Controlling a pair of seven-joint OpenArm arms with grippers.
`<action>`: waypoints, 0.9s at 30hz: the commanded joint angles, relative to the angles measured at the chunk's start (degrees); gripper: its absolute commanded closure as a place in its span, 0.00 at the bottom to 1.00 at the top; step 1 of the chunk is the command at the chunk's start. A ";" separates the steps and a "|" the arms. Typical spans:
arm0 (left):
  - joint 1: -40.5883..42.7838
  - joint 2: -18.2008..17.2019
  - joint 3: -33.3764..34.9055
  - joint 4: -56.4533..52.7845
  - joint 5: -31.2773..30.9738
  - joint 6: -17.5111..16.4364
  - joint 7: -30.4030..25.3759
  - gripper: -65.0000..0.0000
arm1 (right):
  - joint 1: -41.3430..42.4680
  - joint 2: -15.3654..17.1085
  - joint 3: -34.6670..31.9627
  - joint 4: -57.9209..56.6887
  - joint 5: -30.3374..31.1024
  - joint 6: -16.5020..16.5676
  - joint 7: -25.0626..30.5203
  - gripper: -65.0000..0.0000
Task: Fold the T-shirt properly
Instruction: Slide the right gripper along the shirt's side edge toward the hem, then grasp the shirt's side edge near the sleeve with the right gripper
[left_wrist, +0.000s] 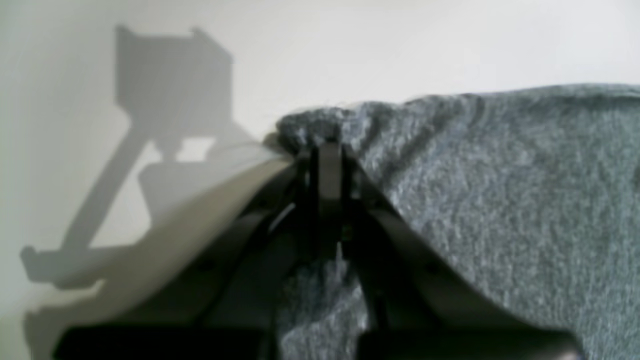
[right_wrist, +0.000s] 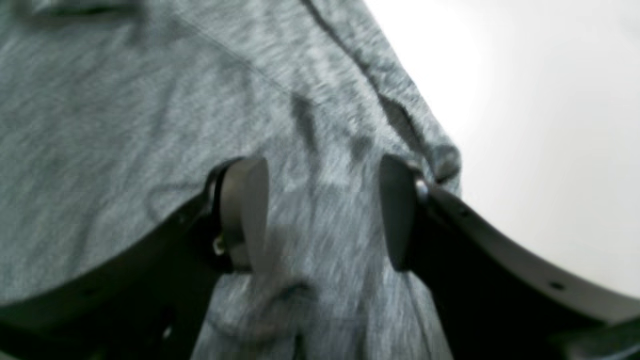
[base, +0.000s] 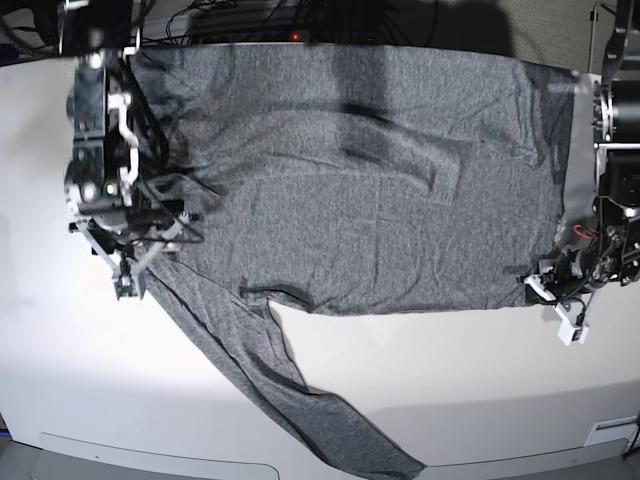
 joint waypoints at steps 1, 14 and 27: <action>-1.70 -0.83 -0.22 0.87 -0.57 -0.35 -0.70 1.00 | 2.93 0.66 0.33 -1.46 -0.15 -0.11 1.16 0.46; -1.70 -0.85 -0.22 0.87 -0.57 -0.35 -1.55 1.00 | 24.72 0.63 0.33 -32.26 -0.20 5.18 4.00 0.46; -1.70 -0.85 -0.22 0.87 -0.57 -0.33 -1.84 1.00 | 28.57 0.83 0.33 -45.05 -3.39 6.49 8.41 0.53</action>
